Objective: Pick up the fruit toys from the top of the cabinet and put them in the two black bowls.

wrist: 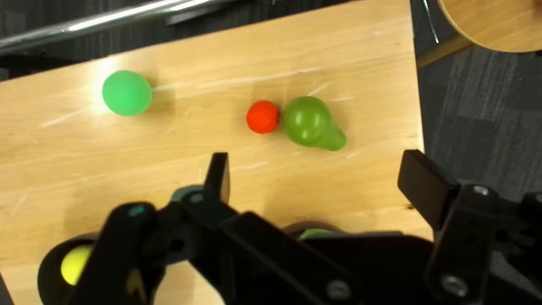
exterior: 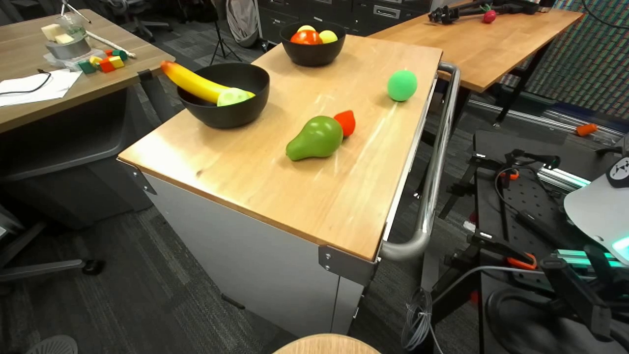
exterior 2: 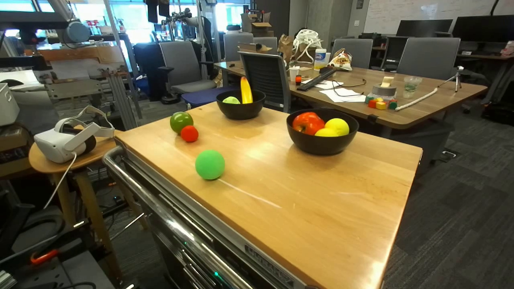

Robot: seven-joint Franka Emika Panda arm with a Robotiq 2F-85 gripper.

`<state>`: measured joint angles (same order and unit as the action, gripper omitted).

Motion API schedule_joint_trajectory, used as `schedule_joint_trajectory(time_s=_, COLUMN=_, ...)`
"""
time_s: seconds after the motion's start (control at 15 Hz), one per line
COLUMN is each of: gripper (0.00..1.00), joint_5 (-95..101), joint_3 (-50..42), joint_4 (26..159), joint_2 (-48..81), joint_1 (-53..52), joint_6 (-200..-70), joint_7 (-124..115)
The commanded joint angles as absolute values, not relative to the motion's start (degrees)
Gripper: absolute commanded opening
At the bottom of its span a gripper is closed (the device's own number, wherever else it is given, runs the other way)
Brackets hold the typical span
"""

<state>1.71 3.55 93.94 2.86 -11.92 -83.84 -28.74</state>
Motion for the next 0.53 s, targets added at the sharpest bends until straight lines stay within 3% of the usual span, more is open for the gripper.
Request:
schedule_joint_trajectory(time_s=0.0, gripper=1.0, joint_5=2.2, joint_3=4.1, joint_4=108.3, joint_2=-0.9, joint_1=-9.3, joint_6=-89.2, joint_7=-28.4)
schedule_joint_trajectory(time_s=0.47, gripper=1.0, joint_5=2.0, joint_3=4.5, joint_4=109.8, joint_2=2.0, joint_1=-8.3, joint_6=-88.3, joint_7=-26.8)
